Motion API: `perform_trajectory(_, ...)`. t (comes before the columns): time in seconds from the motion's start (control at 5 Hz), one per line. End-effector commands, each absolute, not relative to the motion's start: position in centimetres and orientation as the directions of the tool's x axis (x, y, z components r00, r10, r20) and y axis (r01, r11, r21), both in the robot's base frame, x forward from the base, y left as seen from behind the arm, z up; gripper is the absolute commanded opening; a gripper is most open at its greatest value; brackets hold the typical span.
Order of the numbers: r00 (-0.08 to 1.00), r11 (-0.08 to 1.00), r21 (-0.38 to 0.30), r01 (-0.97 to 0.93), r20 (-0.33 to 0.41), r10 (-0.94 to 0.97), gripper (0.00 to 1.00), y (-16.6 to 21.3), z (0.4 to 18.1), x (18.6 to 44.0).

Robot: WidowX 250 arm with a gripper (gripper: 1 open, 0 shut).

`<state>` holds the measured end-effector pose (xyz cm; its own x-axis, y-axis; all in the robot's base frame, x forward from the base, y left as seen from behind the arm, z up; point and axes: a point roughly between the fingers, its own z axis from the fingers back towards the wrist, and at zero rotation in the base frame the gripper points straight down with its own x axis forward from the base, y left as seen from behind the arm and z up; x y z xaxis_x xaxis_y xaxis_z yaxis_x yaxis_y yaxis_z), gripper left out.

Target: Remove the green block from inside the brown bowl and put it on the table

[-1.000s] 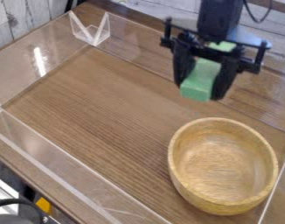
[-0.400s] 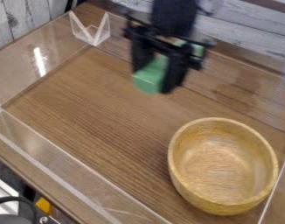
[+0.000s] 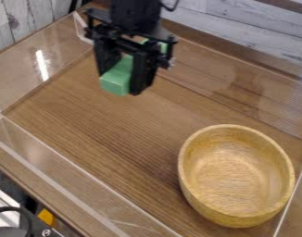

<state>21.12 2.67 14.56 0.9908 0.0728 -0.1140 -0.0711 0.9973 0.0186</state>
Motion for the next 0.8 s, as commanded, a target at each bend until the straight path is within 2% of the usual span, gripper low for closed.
perform_trajectory(0.0, 0.988, 0.989, 0.044, -0.141, -0.062, 0.144, 0.00, 4.8, 15.2, 20.1)
perform_trajectory(0.2, 0.975, 0.976, 0.062, -0.208, -0.061, 0.212, 0.00, 7.1, 14.8, 18.9)
perform_trajectory(0.6, 0.957, 0.957, 0.090, -0.277, -0.061, 0.283, 0.00, 8.8, 10.3, 17.6)
